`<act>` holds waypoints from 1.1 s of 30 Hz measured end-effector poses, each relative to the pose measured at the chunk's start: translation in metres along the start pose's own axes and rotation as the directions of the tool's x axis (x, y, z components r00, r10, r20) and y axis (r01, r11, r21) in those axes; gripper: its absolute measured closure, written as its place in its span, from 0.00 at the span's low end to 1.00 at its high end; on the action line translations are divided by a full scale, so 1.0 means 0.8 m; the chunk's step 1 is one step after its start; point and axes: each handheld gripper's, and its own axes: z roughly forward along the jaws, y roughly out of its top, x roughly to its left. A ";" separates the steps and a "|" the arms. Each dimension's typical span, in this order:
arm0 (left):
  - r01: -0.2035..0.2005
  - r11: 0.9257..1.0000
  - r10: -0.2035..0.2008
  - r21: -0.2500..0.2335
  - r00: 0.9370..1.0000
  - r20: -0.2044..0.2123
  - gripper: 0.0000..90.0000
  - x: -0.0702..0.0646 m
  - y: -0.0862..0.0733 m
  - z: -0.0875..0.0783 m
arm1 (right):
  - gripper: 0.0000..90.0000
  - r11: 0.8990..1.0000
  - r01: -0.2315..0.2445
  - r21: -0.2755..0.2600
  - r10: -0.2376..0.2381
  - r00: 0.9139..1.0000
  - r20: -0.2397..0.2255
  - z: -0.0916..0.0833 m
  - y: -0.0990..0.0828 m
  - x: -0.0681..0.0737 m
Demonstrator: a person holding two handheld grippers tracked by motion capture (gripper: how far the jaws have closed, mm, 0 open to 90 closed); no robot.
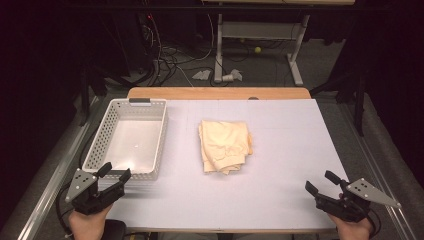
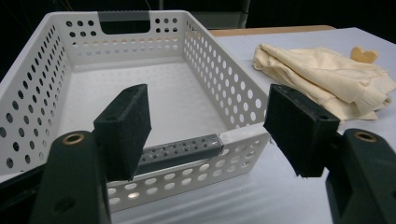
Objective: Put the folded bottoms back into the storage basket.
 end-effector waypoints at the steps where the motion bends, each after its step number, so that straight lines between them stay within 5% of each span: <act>1: 0.000 1.000 0.000 -0.001 1.000 -0.002 0.34 0.000 0.000 0.000 | 0.23 1.000 0.001 0.002 -0.001 1.000 -0.002 0.001 0.000 0.000; 33: -0.051 0.998 0.052 -0.034 0.998 0.030 0.34 -0.020 0.008 0.015 | 0.23 1.000 0.005 0.026 -0.005 1.000 -0.018 0.007 0.001 0.004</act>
